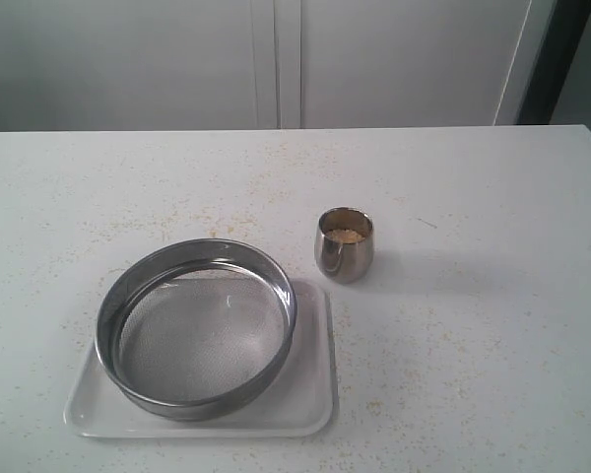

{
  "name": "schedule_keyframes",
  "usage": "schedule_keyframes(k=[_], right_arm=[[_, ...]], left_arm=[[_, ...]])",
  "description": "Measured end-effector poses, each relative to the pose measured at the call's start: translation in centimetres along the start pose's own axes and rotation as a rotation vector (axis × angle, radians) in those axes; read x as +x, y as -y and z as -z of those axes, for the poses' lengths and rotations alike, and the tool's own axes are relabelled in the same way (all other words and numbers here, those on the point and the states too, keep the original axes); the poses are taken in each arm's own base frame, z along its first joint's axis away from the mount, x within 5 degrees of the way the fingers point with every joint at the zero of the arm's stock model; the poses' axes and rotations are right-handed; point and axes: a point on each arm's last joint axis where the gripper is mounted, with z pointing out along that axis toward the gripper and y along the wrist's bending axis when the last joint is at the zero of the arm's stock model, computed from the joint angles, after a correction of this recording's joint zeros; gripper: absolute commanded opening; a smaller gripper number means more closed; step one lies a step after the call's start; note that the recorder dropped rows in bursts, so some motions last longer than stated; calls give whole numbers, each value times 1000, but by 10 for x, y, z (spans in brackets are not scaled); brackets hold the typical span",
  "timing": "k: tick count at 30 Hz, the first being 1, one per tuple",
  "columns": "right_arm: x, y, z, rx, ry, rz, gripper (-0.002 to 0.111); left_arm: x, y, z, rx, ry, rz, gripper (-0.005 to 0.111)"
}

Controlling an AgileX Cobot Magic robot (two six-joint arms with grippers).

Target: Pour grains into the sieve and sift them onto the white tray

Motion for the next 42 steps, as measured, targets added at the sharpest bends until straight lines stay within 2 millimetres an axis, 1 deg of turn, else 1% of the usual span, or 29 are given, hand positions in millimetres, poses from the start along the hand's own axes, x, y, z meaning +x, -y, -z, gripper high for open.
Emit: schedule_keyframes(k=[2,5,11,14,27,38,42], right_arm=[[-2,0,0,-2,25,0,0],[-10,-1,1,-9,107,0,0],[-32,-3,6,-31,362,0,0],[-39,-3,9,-38,445,0,0],[-49,-4,15,-49,573,0,0],[-52,-4,16,-37,609,49,0],[-56,-5,12,-34,614,59,0]], left_arm=[[0,0,0,0,0,0,0],[0,0,0,0,0,0,0],[0,0,0,0,0,0,0],[0,0,0,0,0,0,0],[0,0,0,0,0,0,0],[0,0,0,0,0,0,0],[0,0,0,0,0,0,0]])
